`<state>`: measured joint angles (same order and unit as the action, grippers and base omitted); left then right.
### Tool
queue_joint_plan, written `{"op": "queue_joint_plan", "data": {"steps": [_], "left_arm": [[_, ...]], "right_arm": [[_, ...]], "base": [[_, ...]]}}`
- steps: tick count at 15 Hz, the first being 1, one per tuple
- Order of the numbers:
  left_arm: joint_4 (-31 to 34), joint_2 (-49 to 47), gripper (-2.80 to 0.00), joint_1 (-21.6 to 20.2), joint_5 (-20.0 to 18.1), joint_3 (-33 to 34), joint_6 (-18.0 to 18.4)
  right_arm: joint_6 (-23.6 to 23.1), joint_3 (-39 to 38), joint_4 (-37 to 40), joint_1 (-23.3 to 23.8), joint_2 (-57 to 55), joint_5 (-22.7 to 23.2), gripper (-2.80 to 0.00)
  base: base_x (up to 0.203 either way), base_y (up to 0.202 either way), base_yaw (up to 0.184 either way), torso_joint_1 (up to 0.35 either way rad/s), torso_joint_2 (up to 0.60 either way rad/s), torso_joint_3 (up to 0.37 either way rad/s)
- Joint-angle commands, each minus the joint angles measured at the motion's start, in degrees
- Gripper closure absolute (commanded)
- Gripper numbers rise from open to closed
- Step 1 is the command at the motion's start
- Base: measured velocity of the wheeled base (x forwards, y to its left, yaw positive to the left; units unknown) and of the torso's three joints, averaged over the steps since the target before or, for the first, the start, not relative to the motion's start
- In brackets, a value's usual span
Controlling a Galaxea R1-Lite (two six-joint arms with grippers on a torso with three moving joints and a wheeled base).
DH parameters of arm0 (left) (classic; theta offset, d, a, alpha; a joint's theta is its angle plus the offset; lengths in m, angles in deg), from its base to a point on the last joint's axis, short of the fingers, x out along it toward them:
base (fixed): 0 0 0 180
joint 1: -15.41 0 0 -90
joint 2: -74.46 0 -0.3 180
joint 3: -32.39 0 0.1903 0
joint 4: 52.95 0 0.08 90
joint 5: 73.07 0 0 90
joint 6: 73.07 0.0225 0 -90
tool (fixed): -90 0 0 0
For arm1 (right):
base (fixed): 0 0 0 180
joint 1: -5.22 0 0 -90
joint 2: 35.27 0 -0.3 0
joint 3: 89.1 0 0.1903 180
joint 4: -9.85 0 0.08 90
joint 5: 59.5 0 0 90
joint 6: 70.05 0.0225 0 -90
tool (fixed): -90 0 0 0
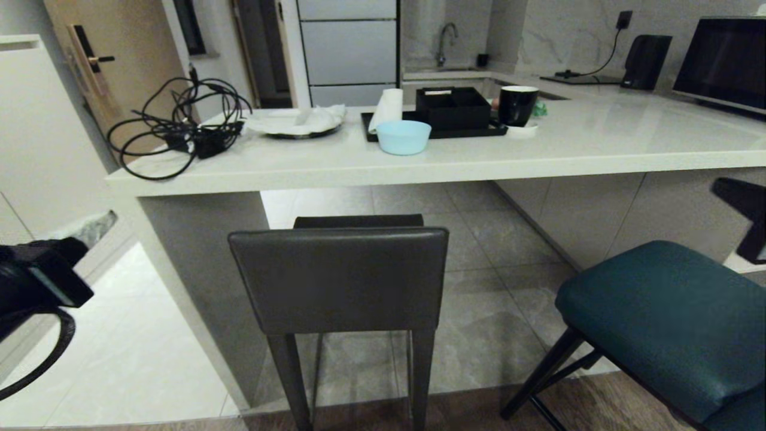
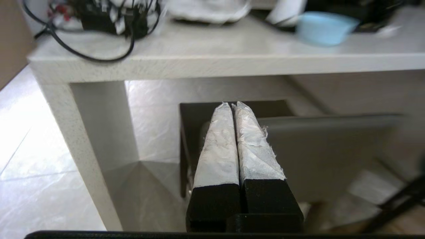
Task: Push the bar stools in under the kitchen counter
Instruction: Push the blue chair back under the dining table
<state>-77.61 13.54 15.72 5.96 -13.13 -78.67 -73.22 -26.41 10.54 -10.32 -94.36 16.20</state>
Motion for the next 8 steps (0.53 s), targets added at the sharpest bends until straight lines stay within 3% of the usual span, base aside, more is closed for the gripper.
{"op": "queue_joint_plan", "data": {"steps": [1, 5, 8], "left_arm": [[17.71, 20.95, 0.00, 0.57, 0.08, -2.30, -0.09], [38.53, 39.93, 0.00, -1.13, 0.58, -5.39, 1.75], [51.12, 54.10, 0.00, -0.88, -1.94, -1.21, 5.86]], "right_arm": [[-2.59, -1.88, 3.29, 6.53, 16.14, -0.23, 0.00], [-4.53, -2.24, 17.54, 13.63, 34.30, -0.22, 0.00], [-5.05, -3.62, 28.28, 15.19, 47.05, 1.95, 0.00]], "base": [[0.000, 0.000, 0.000, 0.000, 0.00, 0.000], [0.000, 0.000, 0.000, 0.000, 0.00, 0.000], [0.000, 0.000, 0.000, 0.000, 0.00, 0.000]]}}
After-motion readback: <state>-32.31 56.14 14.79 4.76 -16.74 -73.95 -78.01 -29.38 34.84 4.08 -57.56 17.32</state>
